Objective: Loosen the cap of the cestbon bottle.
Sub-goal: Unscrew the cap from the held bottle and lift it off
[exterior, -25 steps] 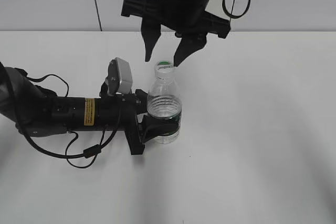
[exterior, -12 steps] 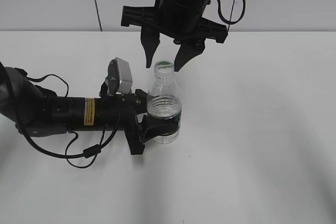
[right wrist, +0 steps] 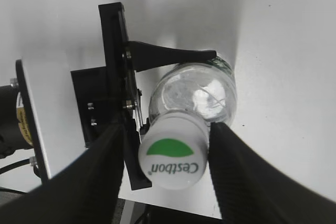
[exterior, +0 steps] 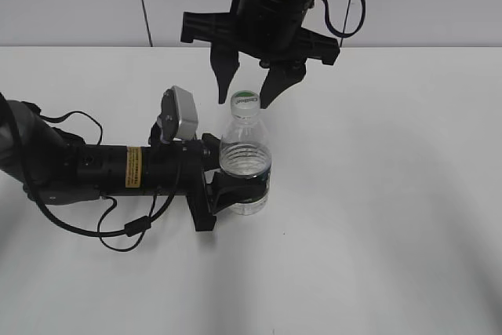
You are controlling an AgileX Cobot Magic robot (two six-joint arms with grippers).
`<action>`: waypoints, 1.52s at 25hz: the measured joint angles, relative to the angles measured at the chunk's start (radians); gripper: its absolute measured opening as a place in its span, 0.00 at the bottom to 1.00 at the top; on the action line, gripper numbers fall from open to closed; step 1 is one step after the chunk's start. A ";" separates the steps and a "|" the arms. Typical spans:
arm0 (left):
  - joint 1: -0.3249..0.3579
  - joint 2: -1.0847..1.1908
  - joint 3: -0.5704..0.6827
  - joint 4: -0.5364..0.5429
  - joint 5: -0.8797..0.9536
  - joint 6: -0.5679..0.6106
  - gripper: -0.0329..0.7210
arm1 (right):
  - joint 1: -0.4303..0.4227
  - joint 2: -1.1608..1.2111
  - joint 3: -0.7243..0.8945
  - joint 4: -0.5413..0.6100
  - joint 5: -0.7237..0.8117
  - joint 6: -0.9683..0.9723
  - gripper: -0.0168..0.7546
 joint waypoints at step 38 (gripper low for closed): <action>0.000 0.000 -0.001 0.005 0.003 0.001 0.54 | 0.000 0.001 0.033 0.001 0.001 -0.864 0.43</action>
